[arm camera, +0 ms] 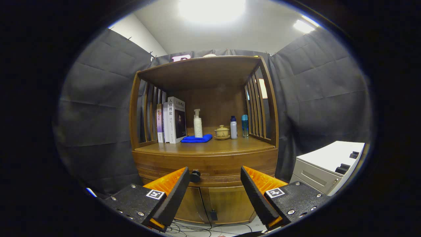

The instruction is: Pull open the drawer, take out the items inside it, and place them on the countertop above the cabinet.

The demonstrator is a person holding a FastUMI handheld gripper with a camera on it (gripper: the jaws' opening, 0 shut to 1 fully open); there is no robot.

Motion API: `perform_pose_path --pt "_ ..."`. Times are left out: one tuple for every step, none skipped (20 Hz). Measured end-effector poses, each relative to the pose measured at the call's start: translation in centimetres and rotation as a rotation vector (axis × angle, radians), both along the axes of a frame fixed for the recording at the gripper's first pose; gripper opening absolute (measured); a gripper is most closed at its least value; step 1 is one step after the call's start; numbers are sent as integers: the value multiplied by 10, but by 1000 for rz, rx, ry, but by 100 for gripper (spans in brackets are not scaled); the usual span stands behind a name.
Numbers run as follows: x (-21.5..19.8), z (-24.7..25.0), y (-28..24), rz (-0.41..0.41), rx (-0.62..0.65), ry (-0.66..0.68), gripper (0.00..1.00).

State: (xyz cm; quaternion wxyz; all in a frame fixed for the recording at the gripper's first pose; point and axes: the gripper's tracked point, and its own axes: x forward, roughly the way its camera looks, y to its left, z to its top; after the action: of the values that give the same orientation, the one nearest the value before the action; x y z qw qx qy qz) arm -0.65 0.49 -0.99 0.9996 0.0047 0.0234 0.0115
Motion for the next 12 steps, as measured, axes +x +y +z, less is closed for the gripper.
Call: perform_pose_path --pt "0 0 0 2 3 1 96" --pt "0 0 0 6 7 3 96" --pt "1 -1 1 12 12 5 96" --pt "2 -4 0 20 15 8 96" --pt "4 -6 1 27 16 13 96" --pt "6 -11 2 35 16 20 96" --pt "8 -13 2 42 16 28 96" --pt "10 -17 2 48 17 34 96" --pt "13 -20 2 53 22 39 96" --pt "15 -24 2 58 28 45 96" --pt "19 -28 2 61 32 51 96" --pt "23 -32 3 65 33 54 96"
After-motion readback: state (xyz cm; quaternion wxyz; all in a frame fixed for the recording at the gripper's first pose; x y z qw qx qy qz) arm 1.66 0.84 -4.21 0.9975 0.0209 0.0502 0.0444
